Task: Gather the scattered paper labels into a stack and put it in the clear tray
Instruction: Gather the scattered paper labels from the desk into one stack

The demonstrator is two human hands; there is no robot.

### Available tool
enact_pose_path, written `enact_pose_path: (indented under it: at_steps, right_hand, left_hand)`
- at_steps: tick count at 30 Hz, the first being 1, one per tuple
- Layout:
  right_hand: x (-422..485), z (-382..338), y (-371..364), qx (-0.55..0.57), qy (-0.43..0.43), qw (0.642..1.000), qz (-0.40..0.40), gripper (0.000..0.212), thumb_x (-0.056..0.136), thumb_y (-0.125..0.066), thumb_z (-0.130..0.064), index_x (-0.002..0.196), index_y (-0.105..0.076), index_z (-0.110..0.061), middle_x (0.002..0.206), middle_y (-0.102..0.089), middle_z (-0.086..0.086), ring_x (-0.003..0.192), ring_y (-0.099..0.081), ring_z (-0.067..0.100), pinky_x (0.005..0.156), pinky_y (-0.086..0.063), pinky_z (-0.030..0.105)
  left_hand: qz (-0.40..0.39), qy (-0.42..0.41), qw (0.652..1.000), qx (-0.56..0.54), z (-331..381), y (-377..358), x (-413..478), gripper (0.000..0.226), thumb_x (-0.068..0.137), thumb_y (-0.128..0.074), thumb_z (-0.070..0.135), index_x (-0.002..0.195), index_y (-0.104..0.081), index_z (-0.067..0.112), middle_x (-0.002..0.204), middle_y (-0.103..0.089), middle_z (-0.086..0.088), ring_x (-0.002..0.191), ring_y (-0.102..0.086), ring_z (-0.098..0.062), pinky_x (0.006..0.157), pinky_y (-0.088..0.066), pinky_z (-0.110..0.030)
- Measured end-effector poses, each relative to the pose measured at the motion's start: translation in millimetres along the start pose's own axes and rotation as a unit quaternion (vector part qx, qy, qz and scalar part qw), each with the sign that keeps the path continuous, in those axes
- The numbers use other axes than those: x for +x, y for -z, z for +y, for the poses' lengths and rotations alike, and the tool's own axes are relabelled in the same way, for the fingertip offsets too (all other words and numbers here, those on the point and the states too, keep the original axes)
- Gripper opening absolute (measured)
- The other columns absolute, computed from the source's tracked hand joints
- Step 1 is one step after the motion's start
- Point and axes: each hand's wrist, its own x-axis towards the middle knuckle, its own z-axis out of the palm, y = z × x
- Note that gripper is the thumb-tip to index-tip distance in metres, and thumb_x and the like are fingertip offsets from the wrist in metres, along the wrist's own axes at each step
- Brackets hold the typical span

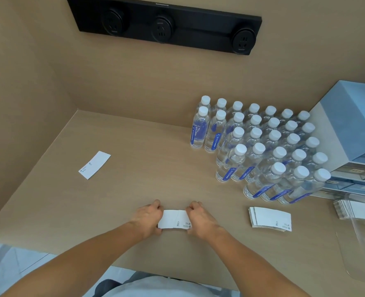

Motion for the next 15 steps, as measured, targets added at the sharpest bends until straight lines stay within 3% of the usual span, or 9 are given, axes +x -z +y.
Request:
enact_pose_path:
  at_steps: [15]
  right_hand:
    - [-3.7,-4.3,-1.6,0.016,-0.017,1.000,0.008,0.049,0.082,-0.073,-0.018,0.124,-0.050,-0.005,0.134,-0.037,0.007,0.126,-0.039,0.022,0.104,-0.043,0.034]
  left_hand:
    - [0.010,-0.025,1.000,-0.005,-6.2,-1.1,0.5,0.045,0.086,-0.065,0.033,0.121,-0.050,0.010,0.128,-0.041,-0.008,0.104,-0.060,-0.028,0.085,-0.050,-0.036]
